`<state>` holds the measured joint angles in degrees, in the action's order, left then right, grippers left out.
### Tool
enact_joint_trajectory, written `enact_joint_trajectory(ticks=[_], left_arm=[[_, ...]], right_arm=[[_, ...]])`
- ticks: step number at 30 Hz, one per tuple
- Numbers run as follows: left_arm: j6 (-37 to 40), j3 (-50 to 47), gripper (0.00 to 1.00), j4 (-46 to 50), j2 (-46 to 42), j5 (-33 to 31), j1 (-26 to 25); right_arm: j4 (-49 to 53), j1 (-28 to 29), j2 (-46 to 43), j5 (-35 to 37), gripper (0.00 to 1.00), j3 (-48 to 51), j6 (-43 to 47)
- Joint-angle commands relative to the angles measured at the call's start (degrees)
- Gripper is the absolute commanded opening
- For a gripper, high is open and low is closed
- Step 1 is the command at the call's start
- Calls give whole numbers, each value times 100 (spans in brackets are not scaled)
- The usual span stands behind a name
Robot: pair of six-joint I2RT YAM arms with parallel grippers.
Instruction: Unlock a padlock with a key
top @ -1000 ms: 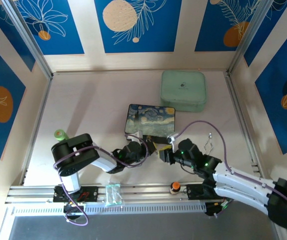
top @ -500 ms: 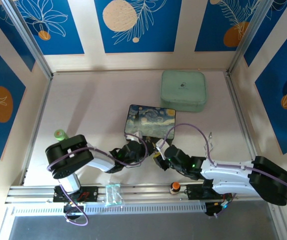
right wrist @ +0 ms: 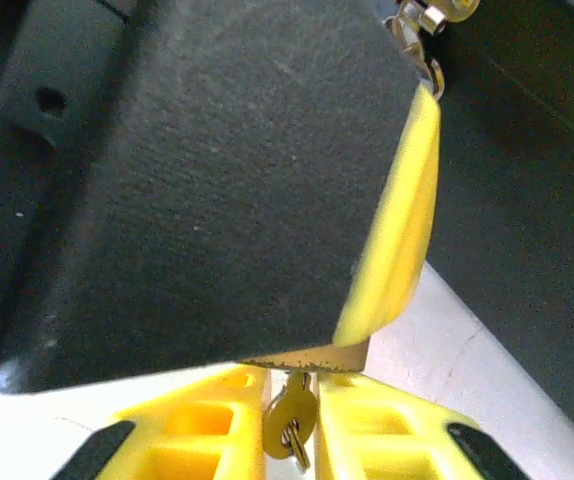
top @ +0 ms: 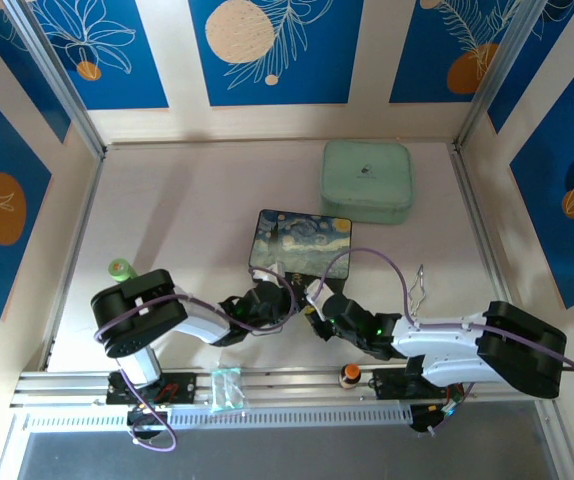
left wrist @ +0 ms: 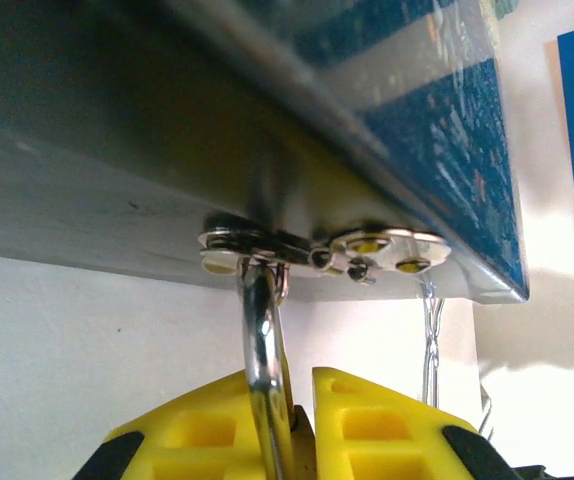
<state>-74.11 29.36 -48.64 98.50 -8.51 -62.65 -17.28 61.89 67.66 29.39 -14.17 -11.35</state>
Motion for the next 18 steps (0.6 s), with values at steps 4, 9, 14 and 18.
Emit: enact_joint_trajectory(ticks=[4, 9, 14, 18], left_arm=[[-207, 61, 0, -637, 92, 280, -54], [-196, 13, 0, -563, 21, 306, -54], [-209, -122, 0, -630, 19, 264, -54], [-229, -154, 0, -751, 64, 306, -56]], right_arm=[[-799, -151, 348, -160, 6, -177, 67], [-1260, -651, 268, -1067, 1, 14, -263], [-1269, -1554, -172, -2936, 0, 251, -569], [-1122, -2315, -332, -4413, 0, 293, -840]])
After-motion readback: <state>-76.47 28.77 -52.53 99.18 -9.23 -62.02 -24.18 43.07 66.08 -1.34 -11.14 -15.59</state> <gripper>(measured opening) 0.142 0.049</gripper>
